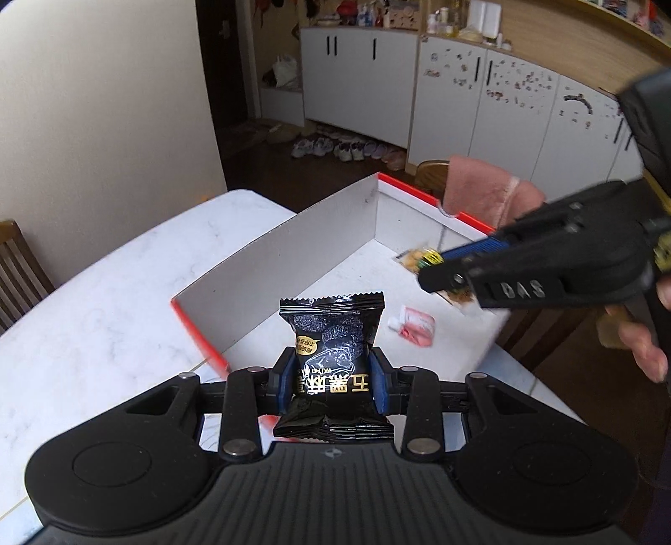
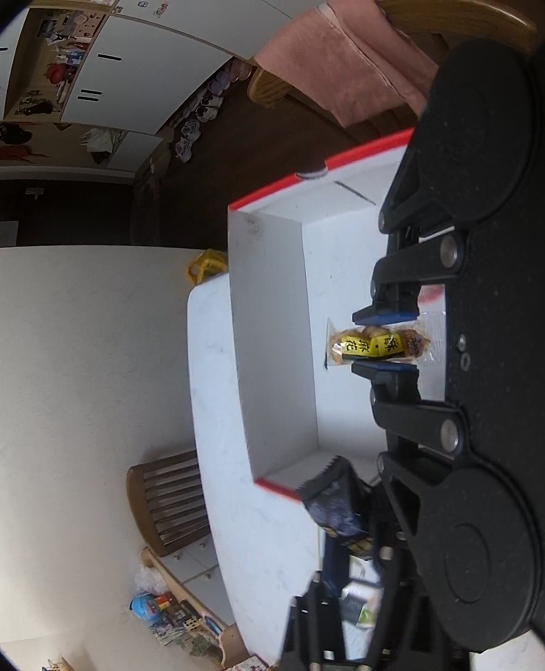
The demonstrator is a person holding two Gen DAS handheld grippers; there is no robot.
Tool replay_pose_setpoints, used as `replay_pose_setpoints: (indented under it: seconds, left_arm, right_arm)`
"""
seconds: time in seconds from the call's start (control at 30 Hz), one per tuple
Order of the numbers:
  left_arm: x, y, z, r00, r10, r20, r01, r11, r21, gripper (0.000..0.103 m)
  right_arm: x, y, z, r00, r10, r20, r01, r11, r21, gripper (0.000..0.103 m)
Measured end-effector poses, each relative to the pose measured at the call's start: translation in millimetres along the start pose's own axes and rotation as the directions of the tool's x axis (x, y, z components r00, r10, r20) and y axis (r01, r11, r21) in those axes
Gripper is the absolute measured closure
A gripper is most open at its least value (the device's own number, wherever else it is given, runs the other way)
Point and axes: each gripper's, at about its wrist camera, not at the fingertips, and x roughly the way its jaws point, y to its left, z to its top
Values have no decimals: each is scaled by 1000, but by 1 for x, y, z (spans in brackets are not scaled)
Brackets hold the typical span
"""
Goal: Organize objects
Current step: 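Carry both snacks into the red shoebox and open both grippers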
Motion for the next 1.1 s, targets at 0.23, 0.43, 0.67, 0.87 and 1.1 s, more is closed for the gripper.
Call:
replay_pose_setpoints:
  seconds: [0.23,0.43,0.67,0.87,1.1]
  left_arm:
    - [53,-6,23,996,2,-92,-1,1000,18,68]
    - [91,-12,34,986,34,-161,-28,999,42,68]
    - [124,-14,40,970,41,-239,-28,998,58,68]
    - [147,-16,43,956,41,-292,-23,998,64,68]
    - [168,-14,43,931,43,-363,-25,998,55,68]
  right_arm:
    - [28,-26,2,998,-27,-54,27,1000,-6,87]
    - [56,-41,1,993,-29,-115,29,1000,3,87]
    - [83,-47,0,982,-35,-187,34,999,-8,87]
    - [95,-46,-3,972,-40,-232,36,999,-22,87]
    - [101,-46,0,962,-36,-269,23,999,-49,87]
